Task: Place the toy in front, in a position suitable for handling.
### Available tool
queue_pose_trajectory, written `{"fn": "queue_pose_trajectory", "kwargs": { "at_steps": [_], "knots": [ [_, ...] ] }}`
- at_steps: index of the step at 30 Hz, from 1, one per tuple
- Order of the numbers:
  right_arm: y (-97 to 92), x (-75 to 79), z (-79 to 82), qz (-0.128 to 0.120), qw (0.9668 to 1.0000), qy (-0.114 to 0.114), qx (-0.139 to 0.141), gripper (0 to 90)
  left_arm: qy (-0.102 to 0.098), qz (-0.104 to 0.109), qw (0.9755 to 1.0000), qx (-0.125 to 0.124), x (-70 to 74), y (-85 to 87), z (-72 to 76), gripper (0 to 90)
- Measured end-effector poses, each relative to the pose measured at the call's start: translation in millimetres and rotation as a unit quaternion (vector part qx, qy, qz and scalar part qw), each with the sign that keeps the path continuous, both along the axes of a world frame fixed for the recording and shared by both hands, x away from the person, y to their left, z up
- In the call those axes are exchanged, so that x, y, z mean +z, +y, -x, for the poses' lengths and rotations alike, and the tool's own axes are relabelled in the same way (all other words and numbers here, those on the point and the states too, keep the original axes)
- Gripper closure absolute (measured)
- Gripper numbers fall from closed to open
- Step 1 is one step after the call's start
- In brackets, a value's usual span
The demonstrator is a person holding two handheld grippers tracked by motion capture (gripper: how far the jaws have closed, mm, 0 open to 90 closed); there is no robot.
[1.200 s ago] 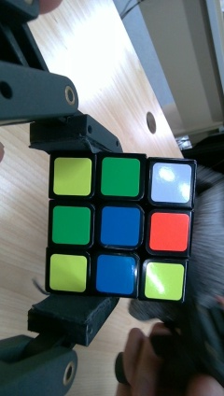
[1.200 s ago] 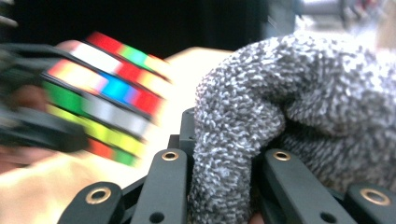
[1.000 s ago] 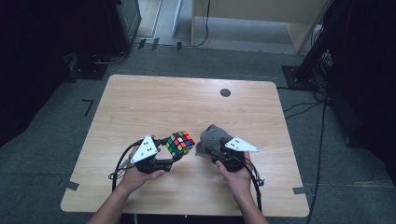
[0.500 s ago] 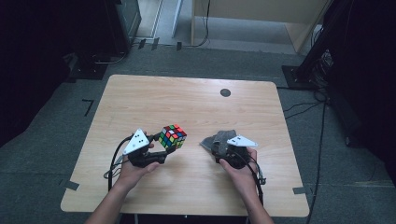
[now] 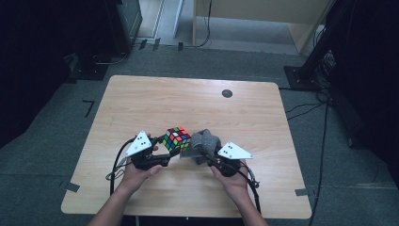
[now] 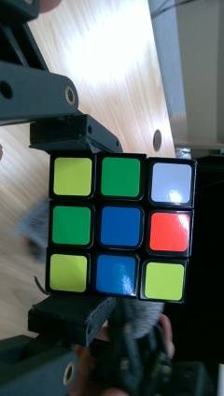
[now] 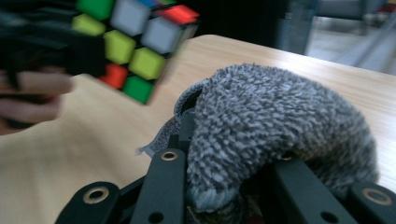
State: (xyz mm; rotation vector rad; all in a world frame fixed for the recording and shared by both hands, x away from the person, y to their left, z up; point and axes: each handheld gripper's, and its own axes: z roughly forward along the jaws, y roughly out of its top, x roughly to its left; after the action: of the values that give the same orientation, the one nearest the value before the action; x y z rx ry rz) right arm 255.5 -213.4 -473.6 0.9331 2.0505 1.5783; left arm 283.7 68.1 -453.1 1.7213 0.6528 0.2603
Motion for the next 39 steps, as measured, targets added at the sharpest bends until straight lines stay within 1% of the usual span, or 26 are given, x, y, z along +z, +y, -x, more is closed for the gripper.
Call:
{"fn": "queue_pose_trajectory", "kwargs": {
  "at_steps": [2, 3, 4, 7, 8, 9, 11, 12, 14, 16, 17, 18, 19, 20, 22, 23, 25, 26, 27, 28, 31, 33, 35, 36, 38, 39],
  "knots": [
    [5.9, 1.9, 4.3, -0.004, 0.9996, -0.012, 0.025, 78.1, 0.000, 0.000, 1.0000, -0.009, -0.3, -0.8, 0.5, 34.1],
    [6.9, 5.4, 6.8, -0.014, 0.9993, -0.020, 0.030, 78.1, -0.003, -0.002, 0.9999, -0.017, -0.7, -0.8, 0.8, 34.1],
    [6.5, 10.2, 8.7, -0.026, 0.9989, -0.023, 0.031, 78.1, -0.006, -0.004, 0.9997, -0.025, -1.1, -0.7, 1.4, 34.1],
    [1.2, 26.7, 13.6, -0.047, 0.9979, -0.043, 0.012, 78.5, -0.017, -0.017, 0.9988, -0.042, -1.5, -2.7, 3.9, 34.1],
    [0.0, 31.9, 15.8, -0.056, 0.9972, -0.048, 0.011, 78.5, -0.021, -0.025, 0.9984, -0.046, -1.8, -5.0, 5.3, 34.1],
    [0.0, 36.8, 18.0, -0.064, 0.9964, -0.054, 0.015, 78.5, -0.027, -0.040, 0.9976, -0.050, -2.4, -8.2, 7.0, 34.1],
    [3.9, 45.5, 22.6, -0.071, 0.9951, -0.063, 0.027, 78.2, -0.042, -0.072, 0.9947, -0.060, -5.0, -16.5, 11.5, 34.1],
    [7.4, 48.8, 24.8, -0.071, 0.9949, -0.064, 0.035, 77.9, -0.047, -0.084, 0.9934, -0.063, -6.2, -20.6, 13.8, 34.1],
    [15.2, 51.0, 27.0, -0.059, 0.9950, -0.060, 0.053, 77.6, -0.059, -0.092, 0.9920, -0.063, -6.5, -26.0, 17.8, 34.1],
    [18.6, 46.7, 26.2, -0.046, 0.9963, -0.050, 0.054, 77.7, -0.059, -0.088, 0.9927, -0.059, -4.4, -25.7, 18.0, 34.1],
    [16.5, 43.0, 24.0, -0.056, 0.9963, -0.042, 0.051, 76.9, -0.060, -0.094, 0.9923, -0.053, -4.6, -25.2, 17.4, 34.2],
    [12.6, 40.0, 21.1, -0.074, 0.9954, -0.030, 0.052, 78.7, -0.058, -0.090, 0.9929, -0.052, -5.2, -22.2, 15.9, 34.1],
    [8.2, 37.1, 18.0, -0.058, 0.9976, -0.024, 0.028, 78.8, -0.052, -0.082, 0.9938, -0.052, -5.2, -19.8, 14.7, 34.2],
    [4.6, 35.2, 16.3, -0.054, 0.9981, -0.024, 0.018, 78.8, -0.048, -0.076, 0.9947, -0.049, -4.6, -16.8, 12.9, 34.1],
    [-6.4, 30.6, 10.9, -0.082, 0.9966, -0.009, 0.007, 78.2, -0.046, -0.067, 0.9961, -0.036, -2.8, -11.5, 9.5, 34.1],
    [-10.5, 28.5, 8.5, -0.079, 0.9968, -0.006, -0.005, 78.0, -0.042, -0.062, 0.9967, -0.030, -2.3, -8.7, 7.6, 34.1],
    [-16.0, 21.6, 2.7, -0.059, 0.9979, 0.002, -0.027, 75.6, -0.036, -0.059, 0.9974, -0.018, -2.3, -3.7, 4.1, 34.1],
    [-18.2, 15.3, -2.2, -0.050, 0.9979, 0.019, -0.036, 72.8, -0.034, -0.058, 0.9976, -0.013, -2.7, -1.7, 2.8, 34.1],
    [-19.6, 6.8, -8.5, -0.035, 0.9972, 0.048, -0.044, 70.8, -0.030, -0.056, 0.9980, -0.008, -3.4, -0.1, 1.5, 34.1],
    [-20.9, -5.6, -15.7, -0.008, 0.9948, 0.085, -0.056, 68.6, -0.028, -0.055, 0.9981, -0.006, -3.6, 0.6, 0.8, 34.1],
    [-23.4, -28.3, -23.3, 0.033, 0.9883, 0.124, -0.082, 56.7, -0.026, -0.056, 0.9981, -0.004, -4.3, 0.0, 0.2, 34.1],
    [-24.3, -35.0, -27.2, 0.055, 0.9845, 0.143, -0.086, 47.5, -0.025, -0.059, 0.9979, -0.004, -5.4, -1.3, 0.0, 34.1],
    [-24.9, -37.1, -29.4, 0.081, 0.9809, 0.151, -0.091, 40.8, -0.021, -0.064, 0.9977, -0.001, -7.0, -2.3, -0.8, 34.1],
    [-25.7, -37.2, -29.8, 0.087, 0.9800, 0.153, -0.093, 37.9, -0.019, -0.065, 0.9977, 0.001, -7.9, -2.4, -1.3, 34.1],
    [-28.0, -35.3, -30.2, 0.102, 0.9762, 0.170, -0.087, 29.8, -0.012, -0.067, 0.9977, 0.007, -9.6, -2.2, -2.9, 34.1],
    [-29.9, -32.8, -30.0, 0.109, 0.9752, 0.174, -0.082, 26.3, -0.007, -0.068, 0.9976, 0.012, -10.5, -1.9, -4.1, 34.1]
  ]
}}
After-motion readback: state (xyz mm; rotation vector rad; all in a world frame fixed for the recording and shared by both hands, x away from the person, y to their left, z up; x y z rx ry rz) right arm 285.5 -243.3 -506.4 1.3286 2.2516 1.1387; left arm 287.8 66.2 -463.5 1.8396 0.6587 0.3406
